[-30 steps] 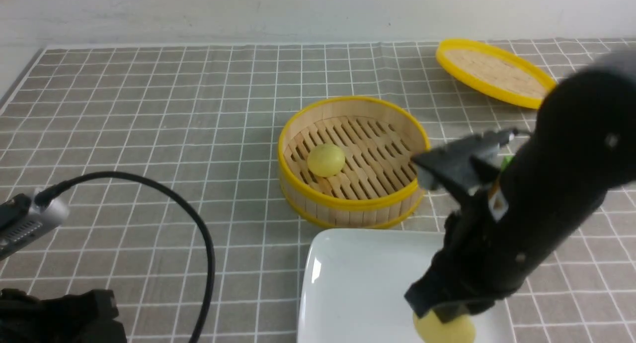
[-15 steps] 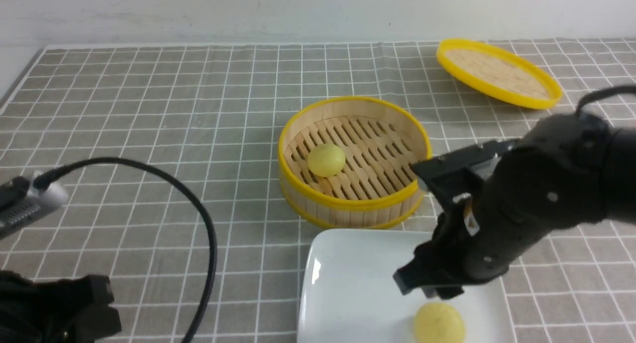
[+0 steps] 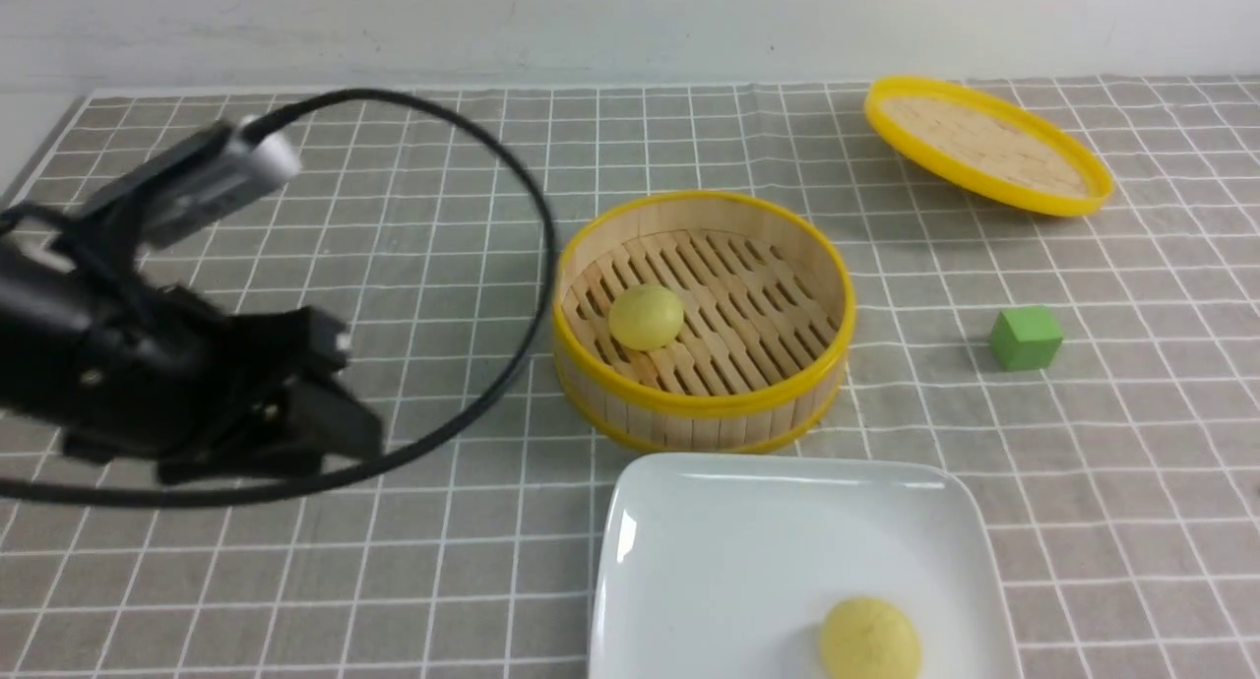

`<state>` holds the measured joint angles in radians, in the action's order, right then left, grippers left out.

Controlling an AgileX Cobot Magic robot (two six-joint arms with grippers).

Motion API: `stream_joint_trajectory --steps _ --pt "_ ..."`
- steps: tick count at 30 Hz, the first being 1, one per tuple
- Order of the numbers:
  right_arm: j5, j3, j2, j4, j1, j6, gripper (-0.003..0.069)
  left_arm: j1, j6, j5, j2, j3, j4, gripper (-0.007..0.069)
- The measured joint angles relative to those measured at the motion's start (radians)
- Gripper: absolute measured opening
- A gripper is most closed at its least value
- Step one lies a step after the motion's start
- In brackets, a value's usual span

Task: Put the steamed buns into the plate on the grey tablecloth.
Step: 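Reach into the bamboo steamer and grasp a bun with the left gripper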

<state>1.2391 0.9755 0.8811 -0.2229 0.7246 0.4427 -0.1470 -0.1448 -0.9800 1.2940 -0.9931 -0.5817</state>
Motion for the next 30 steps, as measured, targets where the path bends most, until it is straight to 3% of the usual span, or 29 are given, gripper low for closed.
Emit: stream_joint_trajectory --steps 4,8,15,20,26,30 --pt "-0.005 -0.109 -0.14 0.0 0.0 0.079 -0.0017 -0.16 -0.004 0.06 0.152 -0.162 -0.015 0.0346" --pt "-0.005 -0.173 -0.217 0.0 0.0 0.149 -0.0015 -0.271 0.118 0.078 0.344 -0.412 0.123 0.0377" --pt "-0.029 -0.185 -0.231 -0.004 0.0 0.169 -0.0015 -0.352 0.275 0.031 0.633 -0.739 0.388 0.0482" --pt "-0.049 -0.185 -0.231 -0.008 0.0 0.171 -0.0012 -0.357 0.315 0.019 0.773 -0.862 0.437 0.0506" --pt "-0.084 -0.185 -0.231 -0.01 0.0 0.171 -0.0009 -0.357 0.32 0.047 0.858 -0.884 0.457 0.0486" --pt "-0.102 -0.185 -0.231 -0.011 0.0 0.171 -0.0006 -0.357 0.32 0.088 0.899 -0.884 0.46 0.0368"
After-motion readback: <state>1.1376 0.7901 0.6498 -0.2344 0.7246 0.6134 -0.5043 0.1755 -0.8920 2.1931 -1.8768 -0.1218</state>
